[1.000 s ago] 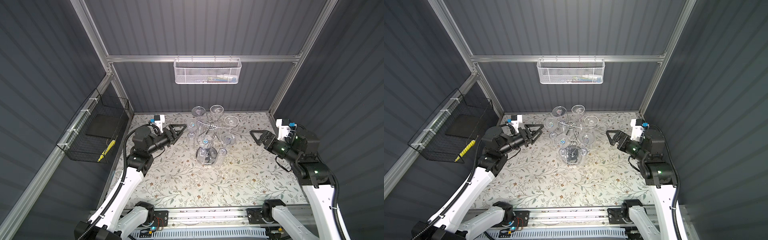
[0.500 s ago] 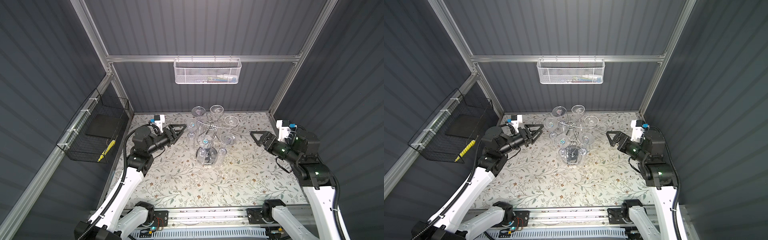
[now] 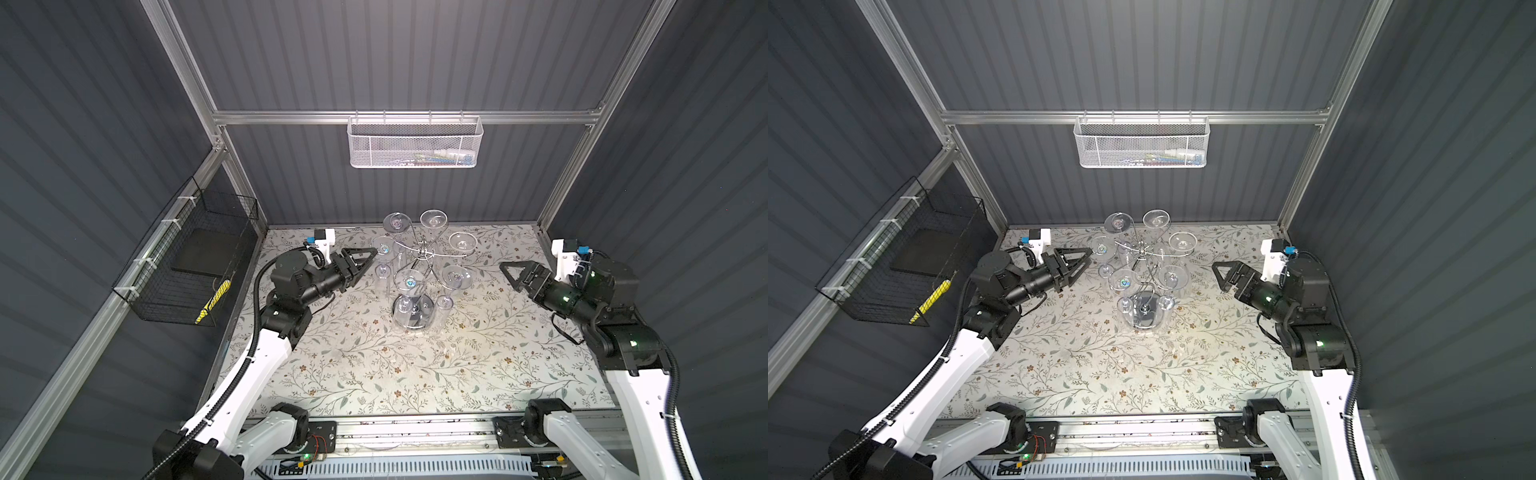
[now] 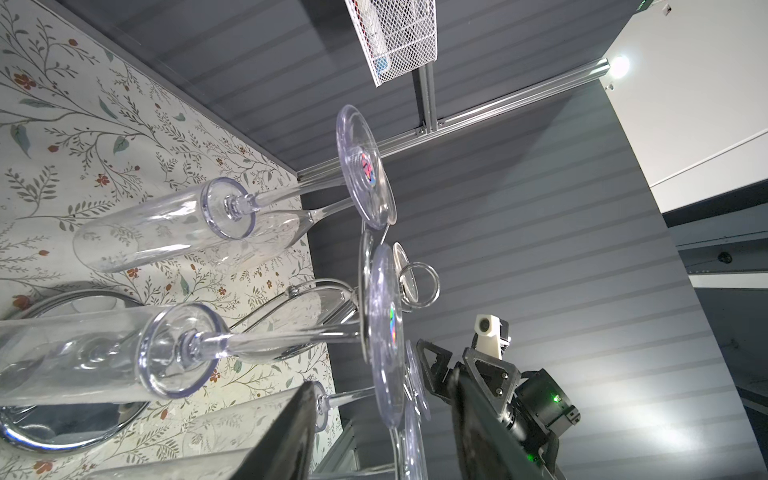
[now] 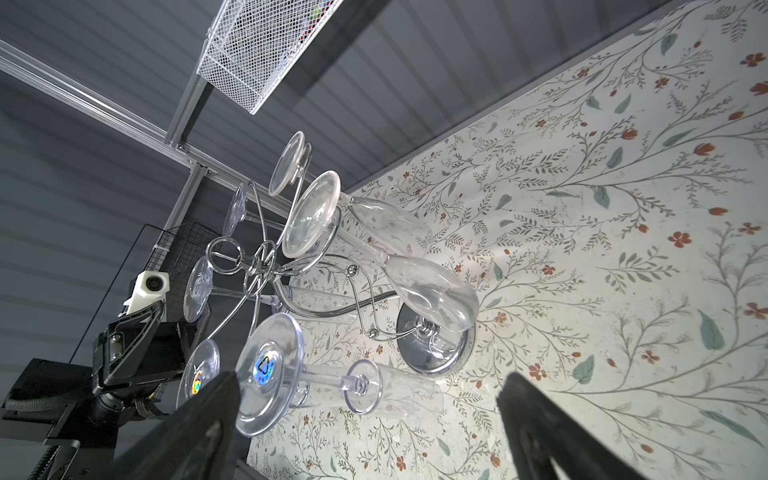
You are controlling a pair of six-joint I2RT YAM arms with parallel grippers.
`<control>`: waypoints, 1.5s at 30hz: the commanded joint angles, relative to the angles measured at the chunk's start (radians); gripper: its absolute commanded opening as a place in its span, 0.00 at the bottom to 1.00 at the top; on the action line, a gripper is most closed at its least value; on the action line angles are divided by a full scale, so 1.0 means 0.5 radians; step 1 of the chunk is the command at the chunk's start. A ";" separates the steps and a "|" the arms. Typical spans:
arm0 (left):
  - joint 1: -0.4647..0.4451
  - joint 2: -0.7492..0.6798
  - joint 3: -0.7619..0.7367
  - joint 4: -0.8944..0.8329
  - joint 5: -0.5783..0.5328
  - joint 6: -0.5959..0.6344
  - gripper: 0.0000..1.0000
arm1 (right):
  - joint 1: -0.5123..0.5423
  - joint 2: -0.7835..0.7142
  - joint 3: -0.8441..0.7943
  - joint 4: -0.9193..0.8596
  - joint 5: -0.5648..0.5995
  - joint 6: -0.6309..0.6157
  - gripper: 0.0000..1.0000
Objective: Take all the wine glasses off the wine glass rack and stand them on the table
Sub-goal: 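Advance the left gripper to a flute's stem on the rack while the right gripper waits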
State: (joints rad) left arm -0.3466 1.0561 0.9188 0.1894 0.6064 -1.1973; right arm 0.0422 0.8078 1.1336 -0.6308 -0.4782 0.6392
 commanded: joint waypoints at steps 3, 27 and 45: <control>-0.035 0.024 0.065 0.090 0.017 -0.026 0.49 | 0.010 0.007 0.053 -0.016 -0.010 -0.019 0.99; -0.095 0.018 0.077 0.008 -0.071 -0.028 0.20 | 0.008 -0.002 0.035 0.010 0.008 0.032 0.99; -0.095 0.002 0.061 0.045 -0.099 -0.114 0.09 | 0.008 -0.023 0.028 0.028 0.014 0.081 0.99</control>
State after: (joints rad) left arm -0.3878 1.0809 0.9367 0.1963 0.5610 -1.2343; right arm 0.0422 0.8085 1.1336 -0.6289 -0.4740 0.6739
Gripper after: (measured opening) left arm 0.095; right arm 0.989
